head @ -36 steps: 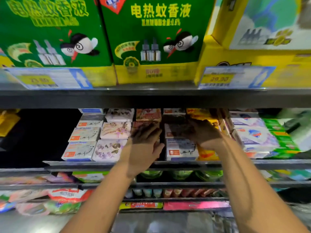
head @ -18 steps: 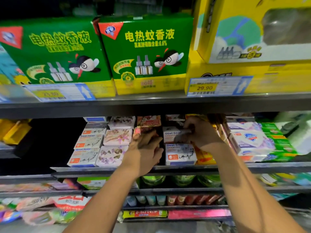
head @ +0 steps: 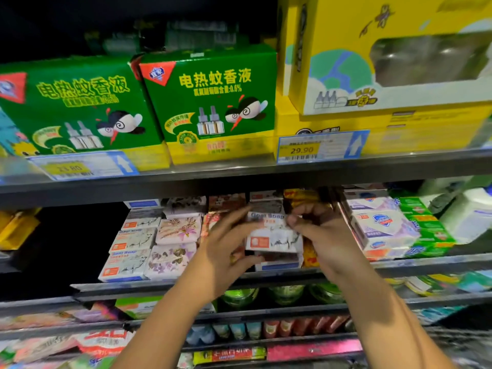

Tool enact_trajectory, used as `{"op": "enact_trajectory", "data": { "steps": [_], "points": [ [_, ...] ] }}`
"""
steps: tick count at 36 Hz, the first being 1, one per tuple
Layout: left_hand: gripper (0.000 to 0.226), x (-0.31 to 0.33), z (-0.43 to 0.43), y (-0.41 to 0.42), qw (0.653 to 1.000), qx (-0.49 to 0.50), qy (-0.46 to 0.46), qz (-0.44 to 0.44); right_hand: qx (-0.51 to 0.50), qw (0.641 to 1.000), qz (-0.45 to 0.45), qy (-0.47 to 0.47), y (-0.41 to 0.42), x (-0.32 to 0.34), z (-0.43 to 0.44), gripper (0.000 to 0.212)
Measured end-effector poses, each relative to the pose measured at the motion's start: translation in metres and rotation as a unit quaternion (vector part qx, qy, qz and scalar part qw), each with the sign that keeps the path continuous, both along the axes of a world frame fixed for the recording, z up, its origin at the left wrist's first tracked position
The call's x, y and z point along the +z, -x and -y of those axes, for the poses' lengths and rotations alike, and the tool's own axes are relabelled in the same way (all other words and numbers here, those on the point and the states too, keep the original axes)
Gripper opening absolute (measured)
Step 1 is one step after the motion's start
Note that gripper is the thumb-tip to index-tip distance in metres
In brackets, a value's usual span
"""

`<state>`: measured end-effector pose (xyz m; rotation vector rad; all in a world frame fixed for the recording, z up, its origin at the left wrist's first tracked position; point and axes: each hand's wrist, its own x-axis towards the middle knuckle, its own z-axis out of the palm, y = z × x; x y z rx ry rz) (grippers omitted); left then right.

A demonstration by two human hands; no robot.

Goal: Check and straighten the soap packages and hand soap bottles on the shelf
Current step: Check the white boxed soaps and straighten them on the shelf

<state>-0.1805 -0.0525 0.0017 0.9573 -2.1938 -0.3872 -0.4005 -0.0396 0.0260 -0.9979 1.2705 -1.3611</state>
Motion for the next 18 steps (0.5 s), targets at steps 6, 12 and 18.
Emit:
{"op": "enact_trajectory", "data": {
  "steps": [6, 12, 18],
  "points": [
    [0.047, -0.011, -0.02, -0.004, 0.982, 0.037, -0.142, -0.123, 0.062, 0.994, -0.066, -0.054, -0.003, -0.006, -0.023, 0.009],
    [0.035, 0.009, -0.039, 0.012, 0.843, 0.079, -0.38, -0.371, 0.18, 0.983, -0.002, -0.029, 0.013, 0.004, -0.039, 0.03],
    [0.037, 0.033, -0.044, 0.017, 0.741, 0.087, -0.512, -0.425, 0.224, 0.971, -0.087, 0.007, 0.02, -0.003, -0.04, 0.061]
  ]
}}
